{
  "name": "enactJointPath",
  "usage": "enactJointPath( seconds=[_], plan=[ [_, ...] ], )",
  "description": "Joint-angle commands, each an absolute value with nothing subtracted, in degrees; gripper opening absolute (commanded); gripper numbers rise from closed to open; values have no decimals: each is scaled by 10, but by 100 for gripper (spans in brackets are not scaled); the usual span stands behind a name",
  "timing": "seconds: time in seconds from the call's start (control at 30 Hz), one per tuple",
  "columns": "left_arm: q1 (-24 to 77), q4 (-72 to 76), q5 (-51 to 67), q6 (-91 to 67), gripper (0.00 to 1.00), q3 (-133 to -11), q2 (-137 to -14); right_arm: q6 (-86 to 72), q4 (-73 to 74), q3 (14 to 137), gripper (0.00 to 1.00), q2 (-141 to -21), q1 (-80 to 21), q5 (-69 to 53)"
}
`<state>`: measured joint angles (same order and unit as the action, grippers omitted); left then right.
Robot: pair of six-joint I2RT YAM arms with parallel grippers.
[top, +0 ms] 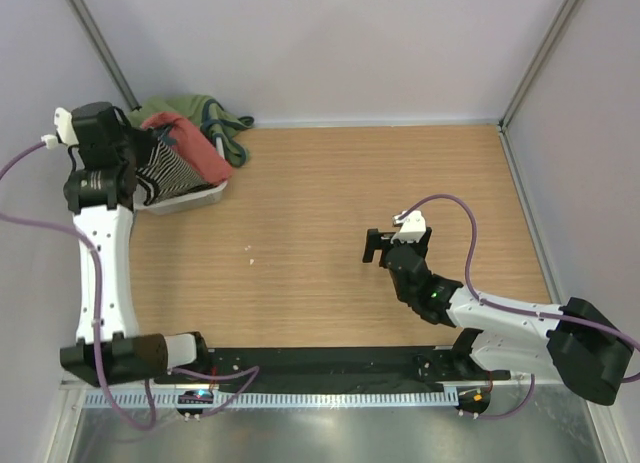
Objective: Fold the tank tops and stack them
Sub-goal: Grab the tank top from the pile, then move the tank top to the center of the board
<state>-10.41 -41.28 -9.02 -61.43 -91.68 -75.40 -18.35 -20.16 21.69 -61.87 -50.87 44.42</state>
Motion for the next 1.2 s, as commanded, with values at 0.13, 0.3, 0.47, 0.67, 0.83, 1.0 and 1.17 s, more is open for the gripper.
enactJointPath(
  seconds=[0.13,0.3,0.47,0.67,0.83,1.0,1.17],
  plan=[
    [-85,-340,-126,-673,0,-1018,-586,-191,-229,224,99,-615,-508,466],
    [-42,-384,-164,-665,0,-1136,-547,-191,-232,227,100,-621,-508,463],
    [-42,-312,-28,-758,0,-1059,-511,-190,-232,229,100,-625,-508,461],
    [-41,-310,99,-794,0,-1053,-587,-185,-241,230,100,-638,-508,455],
    [41,-309,41,-746,0,-987,-606,-172,-253,233,97,-647,-508,410],
    [168,-281,-40,-729,0,-901,-602,-148,-287,214,88,-639,-508,317],
    [313,-234,-114,-711,0,-864,-654,-145,-287,214,87,-637,-507,311]
  ],
)
